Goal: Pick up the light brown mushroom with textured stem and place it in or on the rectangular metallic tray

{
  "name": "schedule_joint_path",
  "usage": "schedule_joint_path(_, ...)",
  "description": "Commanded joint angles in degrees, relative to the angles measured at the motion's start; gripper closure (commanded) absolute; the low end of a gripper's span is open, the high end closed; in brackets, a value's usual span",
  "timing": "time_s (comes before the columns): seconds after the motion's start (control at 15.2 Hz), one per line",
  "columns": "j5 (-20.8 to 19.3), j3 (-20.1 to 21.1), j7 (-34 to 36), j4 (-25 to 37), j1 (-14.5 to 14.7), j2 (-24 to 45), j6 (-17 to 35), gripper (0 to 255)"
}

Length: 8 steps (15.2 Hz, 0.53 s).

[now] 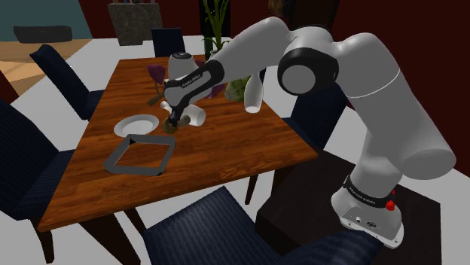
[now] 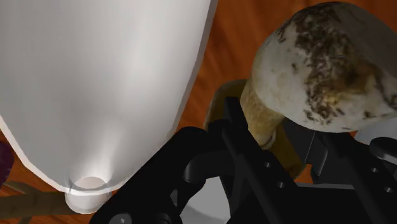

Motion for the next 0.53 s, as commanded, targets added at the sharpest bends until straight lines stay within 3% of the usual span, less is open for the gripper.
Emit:
schedule_joint_path(0.0,-0.28,-0.28,0.24,0.15,0.24,-0.83,-0.98,255)
schedule_joint_path(0.46,-1.20,-1.16,0.75,1.00,0.71,-3.62,-4.60,255)
